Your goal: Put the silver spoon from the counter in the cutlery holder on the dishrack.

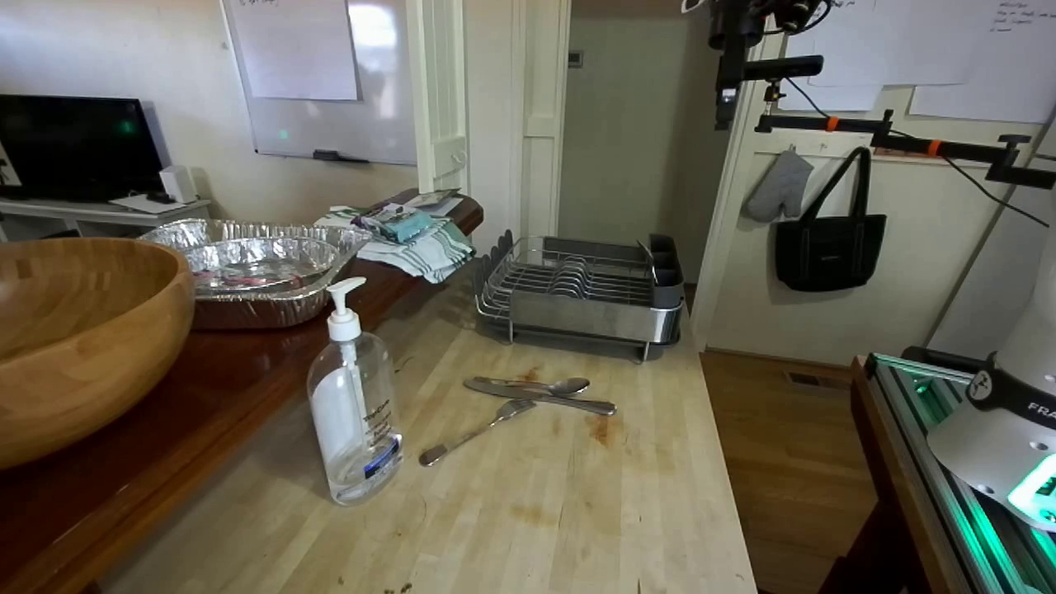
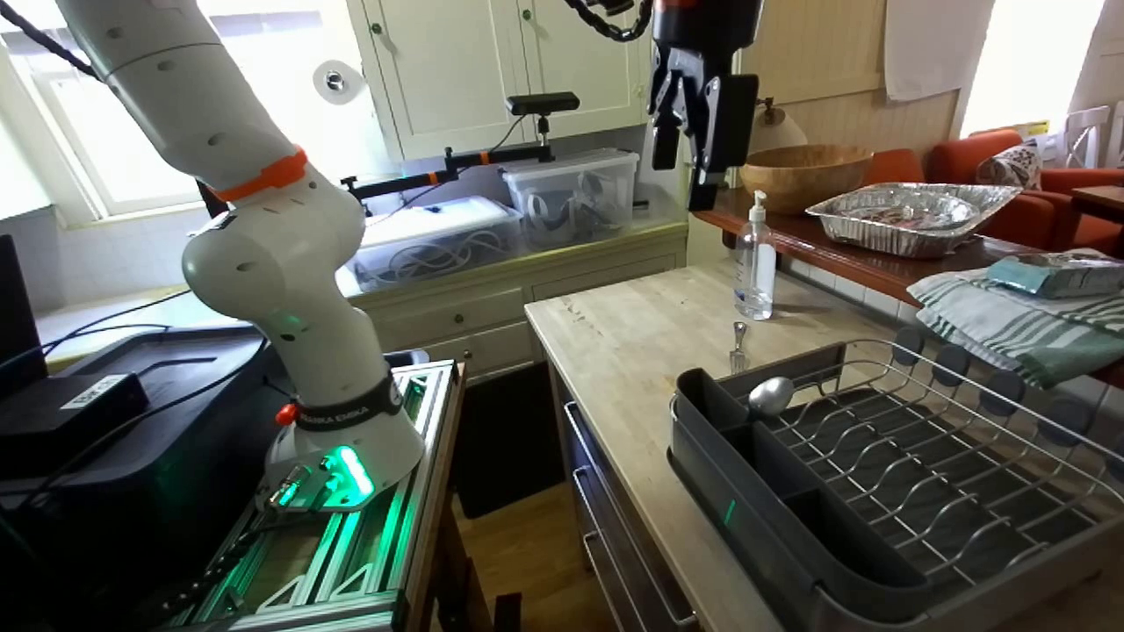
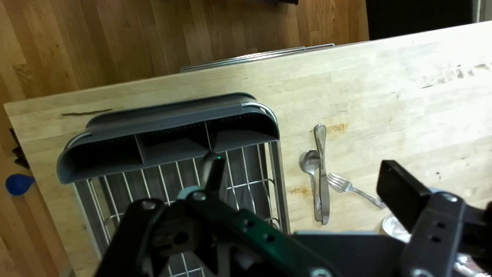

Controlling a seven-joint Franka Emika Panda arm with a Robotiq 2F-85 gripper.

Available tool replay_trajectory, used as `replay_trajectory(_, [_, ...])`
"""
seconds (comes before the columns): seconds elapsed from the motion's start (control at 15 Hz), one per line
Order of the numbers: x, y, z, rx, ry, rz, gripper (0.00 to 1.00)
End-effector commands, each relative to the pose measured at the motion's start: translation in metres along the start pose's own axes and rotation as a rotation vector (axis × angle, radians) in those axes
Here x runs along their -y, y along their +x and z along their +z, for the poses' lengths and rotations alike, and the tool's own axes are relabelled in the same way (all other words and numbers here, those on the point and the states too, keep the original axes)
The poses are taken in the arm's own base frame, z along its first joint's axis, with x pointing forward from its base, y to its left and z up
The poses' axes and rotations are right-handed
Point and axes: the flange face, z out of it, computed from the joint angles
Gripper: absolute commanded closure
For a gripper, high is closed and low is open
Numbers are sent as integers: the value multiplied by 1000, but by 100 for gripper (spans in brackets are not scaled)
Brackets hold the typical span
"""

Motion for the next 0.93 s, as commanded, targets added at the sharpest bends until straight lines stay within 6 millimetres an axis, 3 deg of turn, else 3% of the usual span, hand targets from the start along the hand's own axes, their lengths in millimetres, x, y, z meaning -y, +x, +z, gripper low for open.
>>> replay_trajectory(0.0, [45, 39, 10, 15, -81, -151, 0])
replay_trajectory(0.27, [106, 83, 38, 30, -141, -364, 0])
replay_trajectory(0.47, [134, 112, 63, 2, -153, -496, 0])
replay_trajectory(0.67, [153, 133, 94, 76, -131, -637, 0])
replay_trajectory(0.73, [149, 117, 80, 26, -146, -554, 0])
replay_trajectory(0.87, [155, 127, 96, 56, -139, -605, 0])
